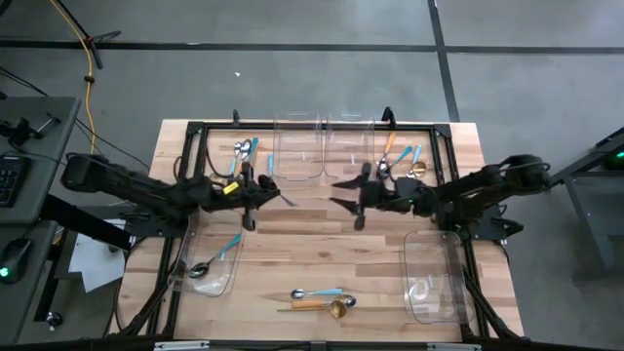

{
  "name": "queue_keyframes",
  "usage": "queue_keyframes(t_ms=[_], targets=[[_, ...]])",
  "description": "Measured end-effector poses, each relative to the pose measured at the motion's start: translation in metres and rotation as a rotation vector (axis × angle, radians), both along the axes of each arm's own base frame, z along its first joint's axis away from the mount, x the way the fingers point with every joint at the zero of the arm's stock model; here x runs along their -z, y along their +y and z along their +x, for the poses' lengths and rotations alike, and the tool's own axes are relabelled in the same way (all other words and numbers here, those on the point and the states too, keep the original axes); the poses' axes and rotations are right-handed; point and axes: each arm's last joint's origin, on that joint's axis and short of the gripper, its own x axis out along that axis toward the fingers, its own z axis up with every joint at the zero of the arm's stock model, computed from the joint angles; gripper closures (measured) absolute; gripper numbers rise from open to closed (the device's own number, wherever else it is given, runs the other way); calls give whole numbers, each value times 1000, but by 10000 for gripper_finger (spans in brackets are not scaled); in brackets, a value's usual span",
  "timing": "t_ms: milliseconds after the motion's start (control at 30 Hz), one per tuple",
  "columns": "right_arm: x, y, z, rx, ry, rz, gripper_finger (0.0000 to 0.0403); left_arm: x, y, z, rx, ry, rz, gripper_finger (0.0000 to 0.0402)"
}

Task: Sort silverware by color (type)
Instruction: Put the black spoon into the bottom left transparent bin

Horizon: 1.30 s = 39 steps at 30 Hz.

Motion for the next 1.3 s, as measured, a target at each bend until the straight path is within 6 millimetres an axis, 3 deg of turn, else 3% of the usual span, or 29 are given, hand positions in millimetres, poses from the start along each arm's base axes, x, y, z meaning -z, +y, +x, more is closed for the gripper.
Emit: queue_keyframes(t_ms=[233,1300], targets=[[5,-2,-22,9,-29,27,240,-1,1,-7,1,-20,-9,402],[13,-2,-21,6,40,87,240,-2,0,-6,4,-22,-29,401]])
